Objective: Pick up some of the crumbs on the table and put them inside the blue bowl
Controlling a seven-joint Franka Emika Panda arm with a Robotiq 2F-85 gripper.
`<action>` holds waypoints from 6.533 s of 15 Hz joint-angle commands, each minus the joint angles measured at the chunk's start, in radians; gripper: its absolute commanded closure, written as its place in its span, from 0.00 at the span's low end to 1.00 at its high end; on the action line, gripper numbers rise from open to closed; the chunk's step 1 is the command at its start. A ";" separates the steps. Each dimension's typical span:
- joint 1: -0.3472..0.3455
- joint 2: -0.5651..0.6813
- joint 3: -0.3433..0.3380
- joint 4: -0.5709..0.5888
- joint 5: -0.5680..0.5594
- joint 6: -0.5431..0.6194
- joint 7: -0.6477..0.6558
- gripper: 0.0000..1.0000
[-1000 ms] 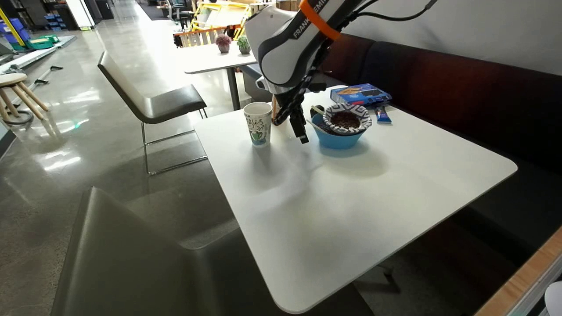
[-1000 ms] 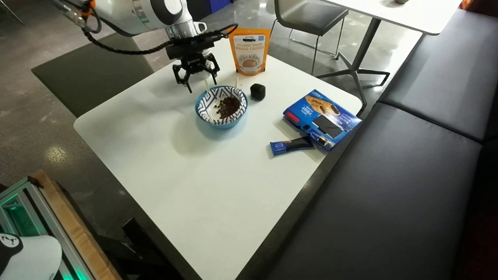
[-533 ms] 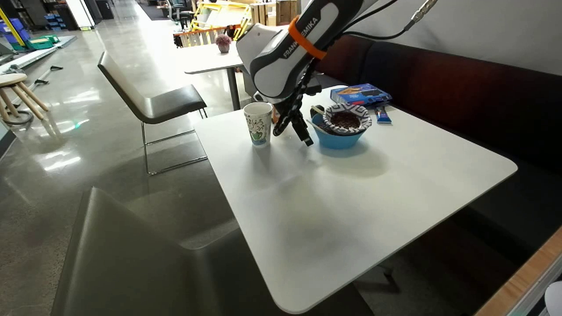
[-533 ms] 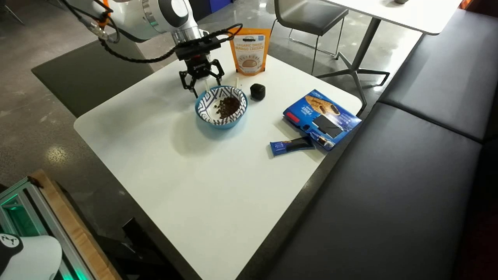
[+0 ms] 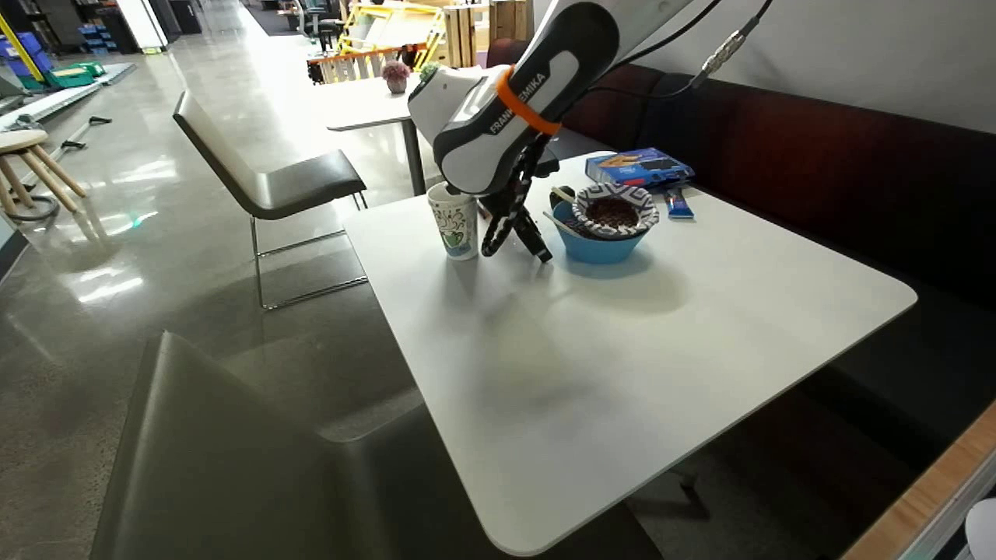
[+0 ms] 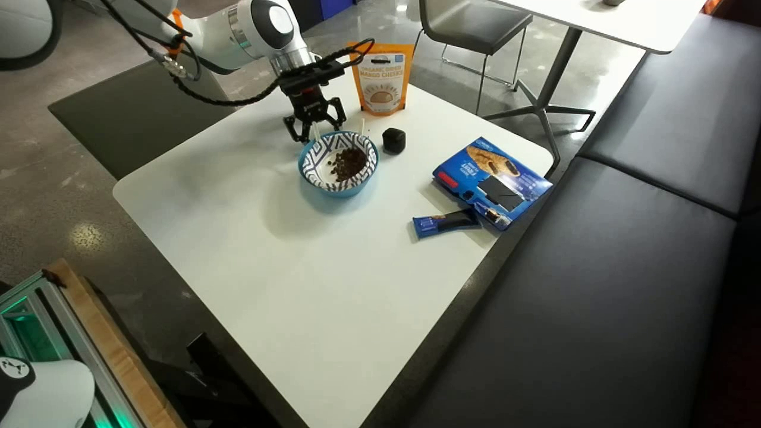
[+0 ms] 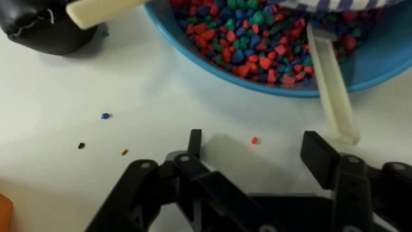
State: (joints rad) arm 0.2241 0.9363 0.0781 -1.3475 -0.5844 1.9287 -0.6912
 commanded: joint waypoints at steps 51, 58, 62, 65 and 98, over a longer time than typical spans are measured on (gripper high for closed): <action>-0.079 -0.445 -0.002 -0.485 0.007 0.639 0.292 1.00; -0.087 -0.498 0.022 -0.554 0.023 0.806 0.251 1.00; -0.087 -0.499 0.039 -0.557 0.052 0.771 0.240 1.00; -0.074 -0.540 0.029 -0.586 0.115 0.578 0.273 1.00; -0.105 -0.608 0.013 -0.583 0.102 0.426 0.406 0.00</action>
State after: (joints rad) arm 0.1566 0.4342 0.0521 -1.8306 -0.5711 2.2768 -0.2742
